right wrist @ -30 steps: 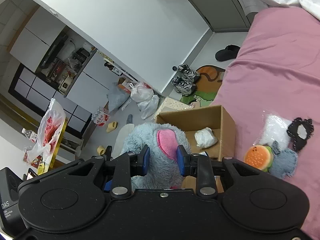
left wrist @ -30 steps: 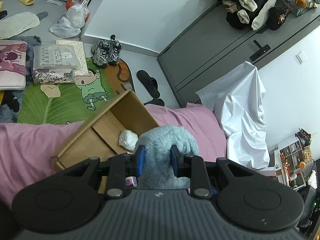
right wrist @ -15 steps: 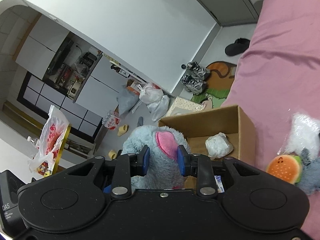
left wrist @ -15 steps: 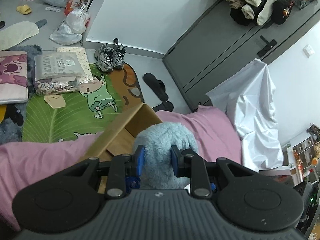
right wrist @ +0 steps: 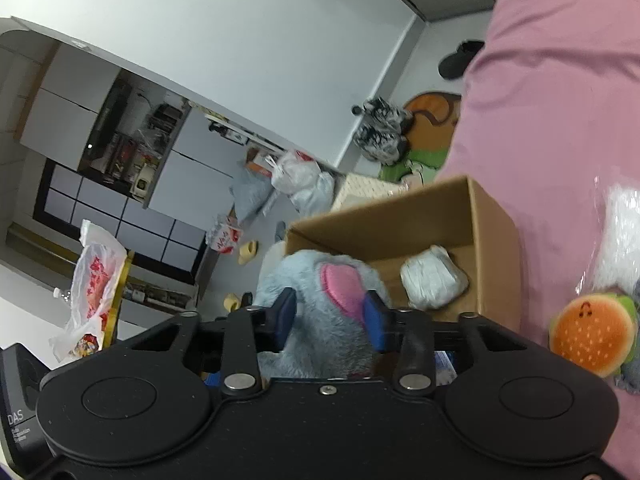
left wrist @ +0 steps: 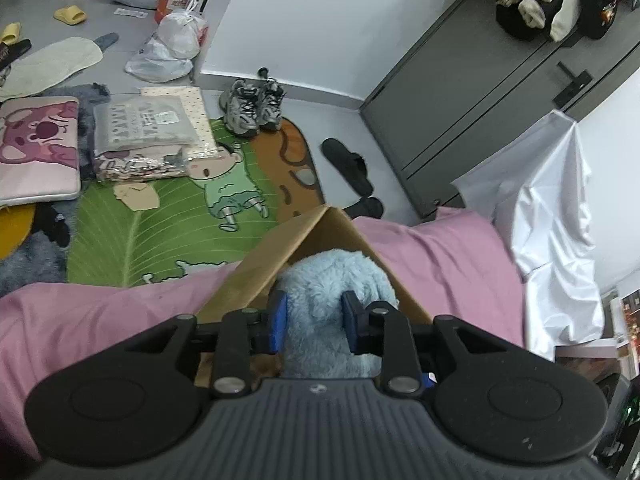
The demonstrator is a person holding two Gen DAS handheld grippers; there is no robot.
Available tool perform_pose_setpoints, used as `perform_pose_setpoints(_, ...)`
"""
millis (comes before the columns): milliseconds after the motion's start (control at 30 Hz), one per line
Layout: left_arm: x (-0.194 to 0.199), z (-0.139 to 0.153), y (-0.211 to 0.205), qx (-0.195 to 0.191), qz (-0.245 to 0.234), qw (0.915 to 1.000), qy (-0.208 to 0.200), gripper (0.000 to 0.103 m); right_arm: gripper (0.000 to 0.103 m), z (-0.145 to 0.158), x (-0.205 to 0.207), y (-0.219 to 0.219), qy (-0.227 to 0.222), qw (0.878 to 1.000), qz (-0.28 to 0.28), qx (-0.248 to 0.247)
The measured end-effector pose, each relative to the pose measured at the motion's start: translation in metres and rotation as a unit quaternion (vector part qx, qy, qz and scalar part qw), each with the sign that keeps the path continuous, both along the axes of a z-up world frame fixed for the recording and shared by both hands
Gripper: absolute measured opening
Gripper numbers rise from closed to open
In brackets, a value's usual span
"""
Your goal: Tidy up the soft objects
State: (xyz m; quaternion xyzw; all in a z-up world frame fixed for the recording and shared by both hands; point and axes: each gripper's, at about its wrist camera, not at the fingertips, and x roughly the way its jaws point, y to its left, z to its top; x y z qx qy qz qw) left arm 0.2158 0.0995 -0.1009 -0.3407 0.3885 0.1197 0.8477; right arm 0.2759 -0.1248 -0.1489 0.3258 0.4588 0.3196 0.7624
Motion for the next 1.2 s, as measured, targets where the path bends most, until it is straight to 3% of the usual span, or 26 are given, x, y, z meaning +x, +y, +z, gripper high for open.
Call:
perform_pose_setpoints(267, -0.007, 0.007, -0.005, 0.022, 0.005, 0.9996, 0.019, 0.044, 0.056, 0.015, -0.007, -0.006, -0.011, 1.000, 0.005, -0.020)
perform_pose_setpoints(600, -0.028, 0.030, -0.014, 0.047, 0.011, 0.9988, -0.001, 0.069, 0.073, 0.043, -0.025, -0.017, -0.035, 0.999, 0.004, -0.031)
perform_pose_setpoints(667, -0.033, 0.034, -0.016, 0.051, 0.012, 0.9986, -0.004, 0.074, 0.081, 0.048, -0.028, -0.020, -0.038, 0.998, -0.001, -0.040)
perform_pose_setpoints(800, -0.040, 0.042, -0.021, 0.066, 0.012, 0.9977, -0.001, 0.079, 0.083, 0.056, -0.032, -0.032, -0.043, 0.998, -0.008, -0.046)
perform_pose_setpoints(1200, -0.054, 0.065, -0.048, 0.136, 0.023, 0.9902, 0.016, 0.094, 0.103, 0.077, -0.046, -0.069, -0.071, 0.993, -0.031, -0.086)
